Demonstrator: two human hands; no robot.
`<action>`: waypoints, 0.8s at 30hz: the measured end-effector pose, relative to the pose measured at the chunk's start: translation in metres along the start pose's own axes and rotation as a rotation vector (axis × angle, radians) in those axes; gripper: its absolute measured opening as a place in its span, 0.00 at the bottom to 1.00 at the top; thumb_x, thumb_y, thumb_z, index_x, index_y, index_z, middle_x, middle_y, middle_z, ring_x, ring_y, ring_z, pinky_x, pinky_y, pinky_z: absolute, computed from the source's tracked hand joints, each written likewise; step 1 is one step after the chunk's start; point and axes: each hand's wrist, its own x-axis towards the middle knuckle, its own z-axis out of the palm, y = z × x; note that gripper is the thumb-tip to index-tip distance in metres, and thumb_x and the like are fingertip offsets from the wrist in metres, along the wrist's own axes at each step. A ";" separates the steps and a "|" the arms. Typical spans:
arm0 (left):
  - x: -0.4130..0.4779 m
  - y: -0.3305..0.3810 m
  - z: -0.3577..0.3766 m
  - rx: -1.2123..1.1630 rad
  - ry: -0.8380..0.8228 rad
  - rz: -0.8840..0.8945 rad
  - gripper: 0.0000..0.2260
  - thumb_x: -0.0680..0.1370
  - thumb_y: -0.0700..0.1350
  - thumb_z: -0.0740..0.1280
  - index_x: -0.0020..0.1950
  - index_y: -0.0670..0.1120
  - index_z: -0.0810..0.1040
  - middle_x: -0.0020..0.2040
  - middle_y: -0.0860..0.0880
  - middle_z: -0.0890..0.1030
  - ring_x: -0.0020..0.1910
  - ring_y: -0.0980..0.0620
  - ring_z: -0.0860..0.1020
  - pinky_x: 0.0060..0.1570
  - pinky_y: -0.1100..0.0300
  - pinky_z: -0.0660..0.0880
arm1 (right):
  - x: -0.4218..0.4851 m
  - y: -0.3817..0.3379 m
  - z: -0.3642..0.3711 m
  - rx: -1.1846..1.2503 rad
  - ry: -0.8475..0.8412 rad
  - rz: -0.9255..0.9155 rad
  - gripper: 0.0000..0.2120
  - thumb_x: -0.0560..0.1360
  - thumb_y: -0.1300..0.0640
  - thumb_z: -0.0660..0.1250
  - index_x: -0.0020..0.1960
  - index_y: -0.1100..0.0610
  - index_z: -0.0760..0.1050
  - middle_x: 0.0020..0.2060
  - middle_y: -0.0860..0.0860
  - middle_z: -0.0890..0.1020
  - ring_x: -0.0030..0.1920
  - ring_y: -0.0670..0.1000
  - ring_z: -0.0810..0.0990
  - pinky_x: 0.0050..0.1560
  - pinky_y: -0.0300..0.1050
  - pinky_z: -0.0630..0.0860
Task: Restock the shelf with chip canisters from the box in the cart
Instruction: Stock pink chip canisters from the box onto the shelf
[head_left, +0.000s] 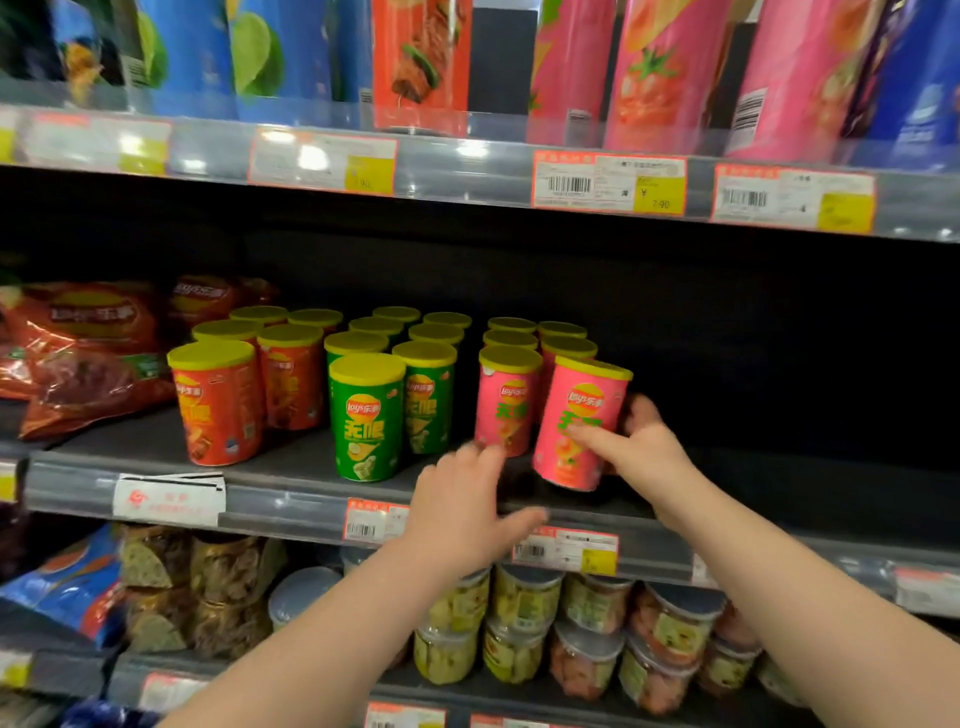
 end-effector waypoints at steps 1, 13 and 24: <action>-0.002 -0.005 0.005 0.143 -0.008 0.046 0.28 0.71 0.67 0.61 0.63 0.50 0.70 0.58 0.49 0.74 0.60 0.46 0.73 0.56 0.52 0.69 | 0.005 0.002 -0.002 -0.040 0.028 0.009 0.29 0.67 0.56 0.76 0.63 0.54 0.66 0.60 0.54 0.77 0.57 0.52 0.78 0.60 0.55 0.75; -0.002 -0.025 0.034 0.282 0.171 0.167 0.28 0.63 0.70 0.53 0.45 0.52 0.80 0.41 0.53 0.79 0.39 0.50 0.78 0.36 0.56 0.75 | 0.031 0.018 0.007 -0.296 0.025 0.095 0.36 0.67 0.56 0.77 0.69 0.58 0.62 0.65 0.56 0.74 0.64 0.57 0.74 0.59 0.49 0.71; -0.004 -0.021 0.025 0.290 0.029 0.151 0.30 0.70 0.70 0.57 0.62 0.51 0.72 0.58 0.51 0.74 0.59 0.47 0.72 0.55 0.52 0.68 | 0.038 0.018 0.010 -0.305 -0.002 0.089 0.31 0.71 0.56 0.74 0.69 0.57 0.65 0.66 0.56 0.73 0.65 0.56 0.73 0.60 0.48 0.69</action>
